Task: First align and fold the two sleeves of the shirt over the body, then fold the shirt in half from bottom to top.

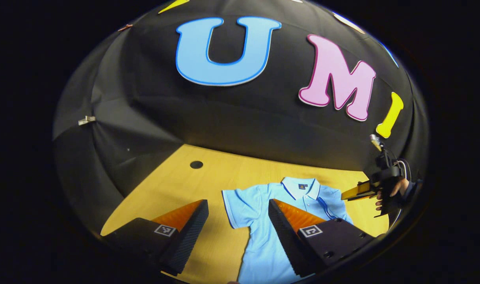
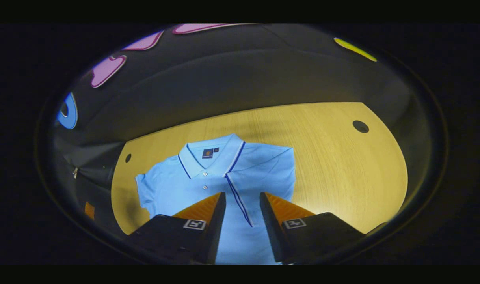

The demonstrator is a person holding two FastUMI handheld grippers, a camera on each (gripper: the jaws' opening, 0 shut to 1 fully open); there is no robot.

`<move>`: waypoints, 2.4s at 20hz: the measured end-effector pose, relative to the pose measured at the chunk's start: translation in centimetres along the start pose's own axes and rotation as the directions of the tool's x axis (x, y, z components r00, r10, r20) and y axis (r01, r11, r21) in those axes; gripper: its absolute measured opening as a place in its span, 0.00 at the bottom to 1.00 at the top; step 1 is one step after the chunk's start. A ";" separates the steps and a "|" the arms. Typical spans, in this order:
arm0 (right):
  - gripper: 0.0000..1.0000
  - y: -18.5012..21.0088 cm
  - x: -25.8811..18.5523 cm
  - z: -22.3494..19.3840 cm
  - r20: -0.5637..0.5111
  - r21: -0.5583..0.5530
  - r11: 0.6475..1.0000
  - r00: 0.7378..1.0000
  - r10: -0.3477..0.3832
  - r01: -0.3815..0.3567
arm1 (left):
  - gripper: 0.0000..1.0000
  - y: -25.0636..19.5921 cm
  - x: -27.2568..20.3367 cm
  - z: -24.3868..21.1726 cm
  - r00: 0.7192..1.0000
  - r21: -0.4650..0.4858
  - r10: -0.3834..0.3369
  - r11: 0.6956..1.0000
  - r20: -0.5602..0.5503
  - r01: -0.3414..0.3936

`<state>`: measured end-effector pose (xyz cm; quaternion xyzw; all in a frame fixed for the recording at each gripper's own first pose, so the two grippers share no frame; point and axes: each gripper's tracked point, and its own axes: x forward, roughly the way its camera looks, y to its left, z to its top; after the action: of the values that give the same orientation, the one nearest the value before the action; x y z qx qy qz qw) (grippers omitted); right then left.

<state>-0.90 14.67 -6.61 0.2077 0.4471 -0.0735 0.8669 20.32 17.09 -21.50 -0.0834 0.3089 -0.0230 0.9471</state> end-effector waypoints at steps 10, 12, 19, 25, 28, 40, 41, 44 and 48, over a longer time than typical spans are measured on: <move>0.88 -3.3 -10.4 0.4 0.305 -0.074 0.991 0.948 -0.088 0.116 | 0.95 -0.3 9.8 -4.5 0.944 -0.066 -0.044 0.998 -0.327 0.023; 0.79 -3.4 -12.2 0.3 0.353 -0.090 0.988 0.932 -0.088 0.128 | 0.90 0.3 11.4 -5.4 0.927 -0.062 -0.030 0.998 -0.374 0.007; 0.89 -3.6 -18.7 -1.0 0.522 -0.175 0.963 0.848 -0.086 0.206 | 0.86 2.1 14.9 -9.6 0.845 0.013 0.054 0.998 -0.532 -0.056; 0.87 -5.2 -22.0 -4.0 0.532 -0.231 0.944 0.843 -0.081 0.237 | 0.82 3.1 16.2 -11.1 0.810 0.082 0.142 0.990 -0.570 -0.116; 0.88 -6.1 -22.8 -5.0 0.520 -0.264 0.937 0.852 -0.062 0.229 | 0.75 3.2 16.6 -11.1 0.810 0.097 0.156 0.988 -0.565 -0.122; 0.90 -8.3 -21.9 -4.7 0.475 -0.364 0.920 0.879 0.047 0.147 | 0.06 0.3 16.5 -10.3 0.868 -0.014 0.072 0.996 -0.492 -0.090; 0.90 -8.5 -22.0 -4.6 0.478 -0.364 0.919 0.877 0.046 0.150 | 0.02 0.2 16.4 -9.7 0.879 -0.016 0.065 0.996 -0.472 -0.082; 0.90 -8.4 -22.0 -4.5 0.480 -0.375 0.916 0.875 0.061 0.142 | 0.06 -1.3 15.4 -7.4 0.913 0.001 0.040 0.999 -0.406 -0.043; 0.90 -8.1 -21.8 -4.3 0.476 -0.377 0.918 0.876 0.079 0.122 | 0.06 -6.3 14.1 -5.7 0.936 0.053 -0.028 0.997 -0.350 0.049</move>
<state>-19.49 7.93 6.33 -0.0016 0.2251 -0.0408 0.9735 28.38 8.70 -33.11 -0.0550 0.4696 -0.0655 0.8787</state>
